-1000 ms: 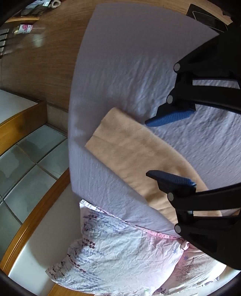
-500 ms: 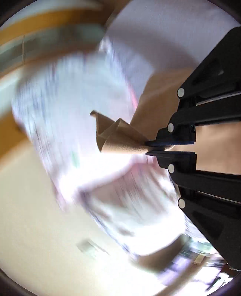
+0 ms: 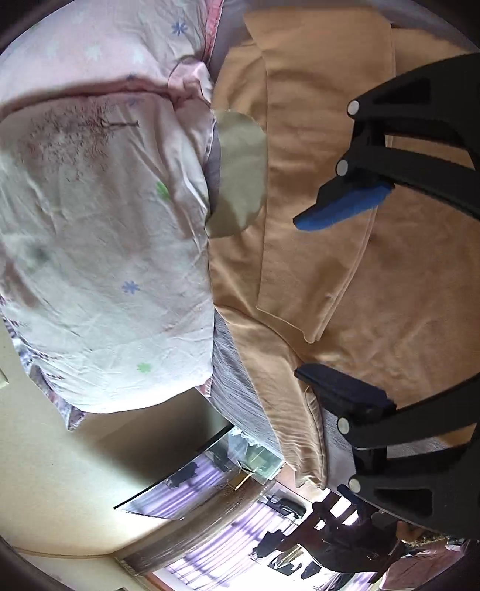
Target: Fold small clothes
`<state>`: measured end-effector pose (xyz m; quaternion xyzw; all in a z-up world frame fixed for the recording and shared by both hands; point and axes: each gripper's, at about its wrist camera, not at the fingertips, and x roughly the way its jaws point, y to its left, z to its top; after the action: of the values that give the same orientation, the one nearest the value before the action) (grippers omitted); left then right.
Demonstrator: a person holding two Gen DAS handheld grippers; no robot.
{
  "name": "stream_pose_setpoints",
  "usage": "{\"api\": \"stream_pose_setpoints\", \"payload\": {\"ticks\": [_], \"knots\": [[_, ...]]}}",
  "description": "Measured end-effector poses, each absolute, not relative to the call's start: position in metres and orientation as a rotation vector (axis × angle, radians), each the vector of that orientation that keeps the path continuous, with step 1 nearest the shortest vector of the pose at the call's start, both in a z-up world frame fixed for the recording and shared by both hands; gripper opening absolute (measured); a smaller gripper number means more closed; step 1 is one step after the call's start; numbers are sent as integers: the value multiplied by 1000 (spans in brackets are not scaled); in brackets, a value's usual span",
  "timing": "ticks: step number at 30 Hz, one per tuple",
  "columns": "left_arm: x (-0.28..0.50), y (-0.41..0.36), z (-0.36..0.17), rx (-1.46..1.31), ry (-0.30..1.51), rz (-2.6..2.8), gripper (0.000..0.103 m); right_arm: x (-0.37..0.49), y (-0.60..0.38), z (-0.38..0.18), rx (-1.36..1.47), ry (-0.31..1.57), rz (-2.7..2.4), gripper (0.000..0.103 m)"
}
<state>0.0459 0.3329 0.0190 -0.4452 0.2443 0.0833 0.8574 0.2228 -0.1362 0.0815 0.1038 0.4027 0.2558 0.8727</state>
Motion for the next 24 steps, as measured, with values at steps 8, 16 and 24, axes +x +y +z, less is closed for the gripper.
{"api": "stream_pose_setpoints", "payload": {"ticks": [8, 16, 24], "knots": [[64, 378, 0, -1063, 616, 323, 83, 204, -177, 77, 301, 830, 492, 76], [80, 393, -1, -1092, 658, 435, 56, 192, -179, 72, 357, 828, 569, 83], [105, 371, 36, -980, 610, 357, 5, 176, -225, 80, 425, 766, 553, 85]]}}
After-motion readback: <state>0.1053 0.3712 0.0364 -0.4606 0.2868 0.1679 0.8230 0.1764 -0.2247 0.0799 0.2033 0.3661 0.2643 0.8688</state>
